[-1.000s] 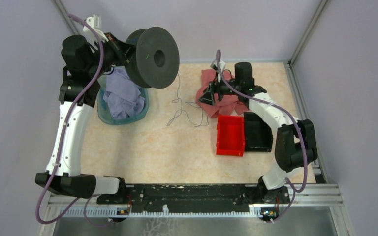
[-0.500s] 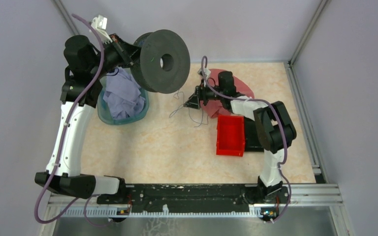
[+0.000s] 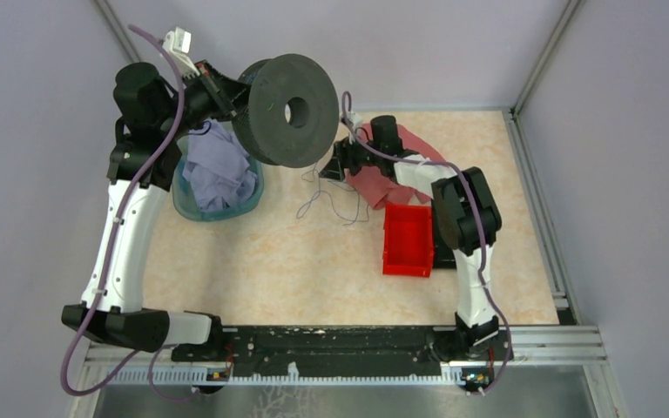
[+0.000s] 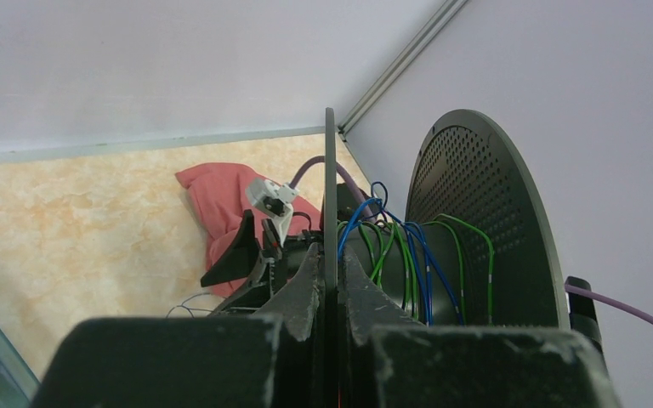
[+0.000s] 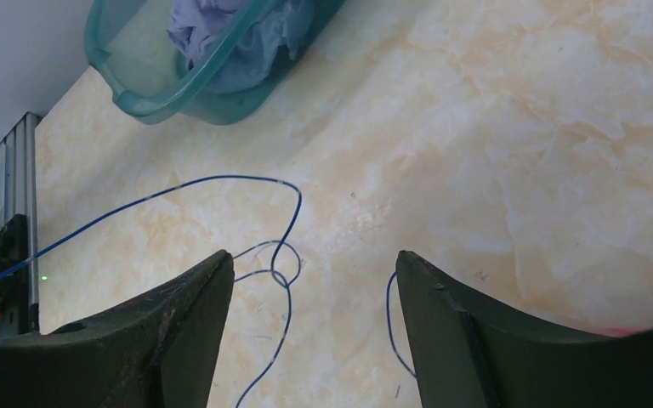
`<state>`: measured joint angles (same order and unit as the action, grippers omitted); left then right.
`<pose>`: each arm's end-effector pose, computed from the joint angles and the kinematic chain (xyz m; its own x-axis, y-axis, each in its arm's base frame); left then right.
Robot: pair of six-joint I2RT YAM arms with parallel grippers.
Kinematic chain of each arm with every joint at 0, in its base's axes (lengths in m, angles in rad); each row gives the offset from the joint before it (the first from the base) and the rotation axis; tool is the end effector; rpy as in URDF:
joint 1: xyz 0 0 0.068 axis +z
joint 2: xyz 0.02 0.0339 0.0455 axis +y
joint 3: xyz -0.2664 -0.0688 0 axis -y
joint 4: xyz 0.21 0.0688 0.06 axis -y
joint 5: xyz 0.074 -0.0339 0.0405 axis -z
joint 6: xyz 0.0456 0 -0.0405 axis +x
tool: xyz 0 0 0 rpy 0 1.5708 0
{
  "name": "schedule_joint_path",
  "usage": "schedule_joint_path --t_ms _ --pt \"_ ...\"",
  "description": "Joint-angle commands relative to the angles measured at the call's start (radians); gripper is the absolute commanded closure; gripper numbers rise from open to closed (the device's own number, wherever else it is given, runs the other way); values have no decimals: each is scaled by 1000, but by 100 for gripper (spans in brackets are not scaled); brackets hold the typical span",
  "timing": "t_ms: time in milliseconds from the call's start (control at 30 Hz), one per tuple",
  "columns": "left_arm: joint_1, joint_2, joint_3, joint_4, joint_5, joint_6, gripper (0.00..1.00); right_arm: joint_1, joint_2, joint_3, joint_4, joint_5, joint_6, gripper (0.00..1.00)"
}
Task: Wrap the cables
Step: Wrap the cable around the cable reel.
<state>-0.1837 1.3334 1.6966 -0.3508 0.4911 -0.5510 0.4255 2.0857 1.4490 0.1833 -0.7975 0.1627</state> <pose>0.2385 -0.0662 0.5045 -0.3167 -0.4107 -0.8550 0.5386 0.6641 -0.5185 0.3972 0.2158 0.2224 -0.5353 -0.1184 -0.8363 -0.7981 0.3951 0.4549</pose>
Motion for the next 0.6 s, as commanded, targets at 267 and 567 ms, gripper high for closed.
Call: schedule_joint_path --t_ms 267,567 --pt "-4 -19 6 92 9 -20 100 47 114 164 -85 -36 -43 38" --pt "-3 -20 -17 94 -23 -11 100 61 136 177 -56 -70 4 66"
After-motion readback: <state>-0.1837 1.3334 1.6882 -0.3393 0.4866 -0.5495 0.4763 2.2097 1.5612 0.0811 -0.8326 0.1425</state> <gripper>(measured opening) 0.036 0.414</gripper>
